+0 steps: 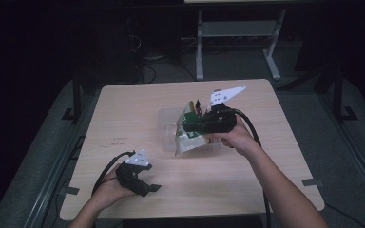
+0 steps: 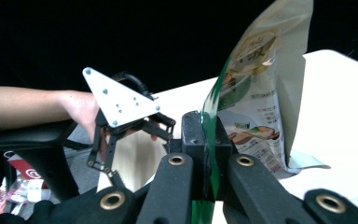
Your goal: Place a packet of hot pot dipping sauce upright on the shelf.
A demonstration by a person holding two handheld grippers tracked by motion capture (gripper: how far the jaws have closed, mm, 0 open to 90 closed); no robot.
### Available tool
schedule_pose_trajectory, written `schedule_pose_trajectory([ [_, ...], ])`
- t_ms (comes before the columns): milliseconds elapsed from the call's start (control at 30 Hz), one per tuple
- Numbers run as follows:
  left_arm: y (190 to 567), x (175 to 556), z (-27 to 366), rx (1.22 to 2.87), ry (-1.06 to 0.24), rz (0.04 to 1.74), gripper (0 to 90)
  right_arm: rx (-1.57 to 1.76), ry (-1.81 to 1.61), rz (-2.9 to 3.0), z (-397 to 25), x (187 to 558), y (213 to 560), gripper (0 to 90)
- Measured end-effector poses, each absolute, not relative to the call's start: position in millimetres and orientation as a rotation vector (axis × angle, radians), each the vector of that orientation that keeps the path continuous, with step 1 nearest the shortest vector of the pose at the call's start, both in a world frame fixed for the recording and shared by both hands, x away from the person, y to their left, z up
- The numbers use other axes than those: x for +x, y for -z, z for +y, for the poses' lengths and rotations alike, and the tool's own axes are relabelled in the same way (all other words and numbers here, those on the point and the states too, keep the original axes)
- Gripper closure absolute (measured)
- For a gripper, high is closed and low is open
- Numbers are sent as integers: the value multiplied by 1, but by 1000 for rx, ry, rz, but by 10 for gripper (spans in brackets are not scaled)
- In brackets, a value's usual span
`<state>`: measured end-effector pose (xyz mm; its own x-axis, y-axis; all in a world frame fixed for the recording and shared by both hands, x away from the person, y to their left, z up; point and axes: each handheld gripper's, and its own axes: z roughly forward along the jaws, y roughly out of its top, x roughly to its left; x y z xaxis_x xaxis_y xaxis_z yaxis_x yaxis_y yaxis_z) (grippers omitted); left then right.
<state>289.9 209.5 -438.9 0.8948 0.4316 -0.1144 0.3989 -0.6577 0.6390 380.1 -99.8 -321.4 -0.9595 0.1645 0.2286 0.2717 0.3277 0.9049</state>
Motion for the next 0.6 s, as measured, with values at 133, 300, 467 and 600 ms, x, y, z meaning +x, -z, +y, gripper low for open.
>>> schedule_pose_trajectory([
  [133, 439, 290, 210, 2357, -60, 594, 138, -427, 1722, -2493, -99, 387, 318, 899],
  [300, 438, 290, 210, 2363, -59, 585, 138, -436, 1727, -2501, -94, 396, 315, 899],
  [467, 438, 290, 210, 2364, -59, 583, 138, -455, 1733, -2505, -86, 406, 313, 899],
  [600, 438, 290, 210, 2361, -57, 585, 138, -472, 1737, -2505, -81, 413, 314, 899],
])
